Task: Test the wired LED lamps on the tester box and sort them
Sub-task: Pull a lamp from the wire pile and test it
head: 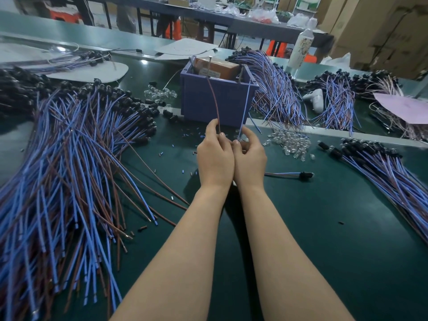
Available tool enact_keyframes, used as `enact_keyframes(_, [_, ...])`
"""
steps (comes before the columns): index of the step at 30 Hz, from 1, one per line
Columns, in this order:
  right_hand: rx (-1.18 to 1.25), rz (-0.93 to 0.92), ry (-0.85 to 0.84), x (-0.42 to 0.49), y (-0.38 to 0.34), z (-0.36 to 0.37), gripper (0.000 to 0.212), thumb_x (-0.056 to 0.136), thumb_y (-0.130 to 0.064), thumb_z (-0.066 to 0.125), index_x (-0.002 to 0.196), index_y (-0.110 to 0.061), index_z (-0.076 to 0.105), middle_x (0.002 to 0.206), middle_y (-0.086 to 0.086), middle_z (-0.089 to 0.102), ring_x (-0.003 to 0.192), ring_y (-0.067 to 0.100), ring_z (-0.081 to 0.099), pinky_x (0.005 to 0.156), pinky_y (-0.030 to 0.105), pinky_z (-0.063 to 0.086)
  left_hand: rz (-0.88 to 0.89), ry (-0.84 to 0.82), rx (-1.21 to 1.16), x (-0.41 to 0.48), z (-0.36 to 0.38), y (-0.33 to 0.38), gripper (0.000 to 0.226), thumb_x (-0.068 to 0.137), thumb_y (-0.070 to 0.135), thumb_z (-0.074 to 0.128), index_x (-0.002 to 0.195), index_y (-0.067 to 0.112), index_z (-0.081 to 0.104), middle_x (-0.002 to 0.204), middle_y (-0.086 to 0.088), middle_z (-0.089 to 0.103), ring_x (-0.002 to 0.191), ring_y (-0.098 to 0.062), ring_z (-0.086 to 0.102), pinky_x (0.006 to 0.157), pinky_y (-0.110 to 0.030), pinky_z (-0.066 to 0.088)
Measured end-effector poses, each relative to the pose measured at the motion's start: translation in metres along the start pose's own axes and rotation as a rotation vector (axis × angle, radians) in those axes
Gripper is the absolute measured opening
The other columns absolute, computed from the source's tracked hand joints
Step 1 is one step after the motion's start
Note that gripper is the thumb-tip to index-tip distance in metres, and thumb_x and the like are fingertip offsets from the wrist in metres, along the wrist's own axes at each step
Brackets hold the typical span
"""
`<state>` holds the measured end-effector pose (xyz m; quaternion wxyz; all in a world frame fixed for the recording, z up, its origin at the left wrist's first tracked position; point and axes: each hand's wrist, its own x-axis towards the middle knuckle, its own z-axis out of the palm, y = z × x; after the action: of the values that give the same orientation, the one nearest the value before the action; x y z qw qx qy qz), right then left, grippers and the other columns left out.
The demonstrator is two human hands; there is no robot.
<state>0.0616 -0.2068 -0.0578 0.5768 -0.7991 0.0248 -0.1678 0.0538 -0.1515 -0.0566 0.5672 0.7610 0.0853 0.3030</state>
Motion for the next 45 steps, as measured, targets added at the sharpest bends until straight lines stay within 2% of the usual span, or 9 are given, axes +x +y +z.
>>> enact_keyframes(6, [-0.038,-0.015,-0.006,0.0012,0.0010,0.0003,0.038,0.092,-0.010,0.053,0.130,-0.016,0.054,0.108,0.008,0.068,0.098,0.018,0.061,0.079,0.015,0.038,-0.031,-0.018,-0.012,0.0039,0.0002,-0.0028,0.042,0.096,0.005,0.044,0.138,0.007,0.045,0.097,-0.017,0.070,0.091,-0.023,0.063,0.071,-0.009,0.034])
enact_keyframes(11, [-0.046,-0.013,-0.011,0.0009,0.0010,0.0006,0.038,0.092,-0.011,0.052,0.129,-0.018,0.055,0.079,-0.005,0.059,0.084,0.016,0.058,0.070,0.013,0.035,-0.045,-0.051,-0.004,0.0069,-0.0001,-0.0045,0.042,0.097,0.007,0.043,0.139,0.010,0.045,0.104,-0.016,0.069,0.098,-0.025,0.063,0.077,-0.012,0.036])
enact_keyframes(18, [-0.052,-0.009,-0.022,-0.0011,-0.0004,0.0000,0.038,0.092,-0.011,0.051,0.129,-0.018,0.055,0.091,0.000,0.064,0.093,0.019,0.062,0.077,0.016,0.039,-0.055,-0.079,-0.012,0.0080,-0.0009,-0.0059,0.043,0.097,0.009,0.043,0.140,0.011,0.044,0.106,-0.017,0.069,0.099,-0.024,0.062,0.079,-0.013,0.038])
enact_keyframes(22, [-0.053,-0.009,-0.021,-0.0019,-0.0017,-0.0001,0.038,0.092,-0.009,0.050,0.130,-0.016,0.055,0.110,0.008,0.068,0.100,0.021,0.062,0.084,0.019,0.040,-0.062,-0.075,-0.004,0.0085,0.0001,-0.0061,0.043,0.097,0.008,0.043,0.140,0.011,0.044,0.105,-0.016,0.069,0.099,-0.025,0.062,0.076,-0.013,0.035])
enact_keyframes(26, [-0.055,0.001,-0.031,-0.0023,-0.0029,-0.0004,0.038,0.093,-0.010,0.049,0.130,-0.016,0.054,0.114,0.008,0.067,0.103,0.021,0.062,0.092,0.027,0.044,-0.052,-0.059,-0.013,0.0066,0.0006,-0.0058,0.042,0.097,0.007,0.043,0.138,0.011,0.045,0.103,-0.016,0.069,0.097,-0.024,0.062,0.076,-0.013,0.036])
enact_keyframes(32, [-0.060,0.004,-0.030,-0.0026,-0.0037,-0.0006,0.037,0.093,-0.010,0.050,0.130,-0.017,0.054,0.114,0.008,0.067,0.103,0.021,0.062,0.092,0.027,0.043,-0.046,-0.049,-0.014,0.0061,0.0005,-0.0051,0.041,0.097,0.007,0.044,0.137,0.010,0.046,0.100,-0.015,0.069,0.092,-0.022,0.062,0.072,-0.009,0.034])
enact_keyframes(36, [-0.078,-0.003,-0.030,-0.0024,-0.0026,-0.0008,0.037,0.093,-0.010,0.050,0.130,-0.017,0.054,0.115,0.008,0.066,0.104,0.020,0.061,0.084,0.017,0.038,-0.078,-0.063,-0.033,0.0073,-0.0002,-0.0046,0.042,0.097,0.009,0.044,0.138,0.012,0.045,0.101,-0.015,0.069,0.096,-0.024,0.063,0.078,-0.016,0.040])
enact_keyframes(40, [-0.091,-0.006,-0.035,-0.0021,-0.0023,-0.0001,0.038,0.094,-0.010,0.049,0.131,-0.017,0.054,0.117,0.008,0.066,0.104,0.020,0.061,0.082,0.015,0.038,-0.101,-0.079,-0.038,0.0074,-0.0006,-0.0043,0.043,0.097,0.010,0.044,0.139,0.014,0.044,0.104,-0.014,0.069,0.098,-0.024,0.063,0.085,-0.023,0.043])
enact_keyframes(45, [-0.100,-0.016,-0.032,-0.0025,-0.0027,-0.0004,0.038,0.094,-0.009,0.049,0.131,-0.017,0.054,0.116,0.007,0.066,0.103,0.018,0.061,0.079,0.012,0.036,-0.101,-0.091,-0.045,0.0084,0.0000,-0.0064,0.043,0.097,0.010,0.044,0.140,0.015,0.044,0.102,-0.014,0.069,0.092,-0.019,0.062,0.077,-0.013,0.039])
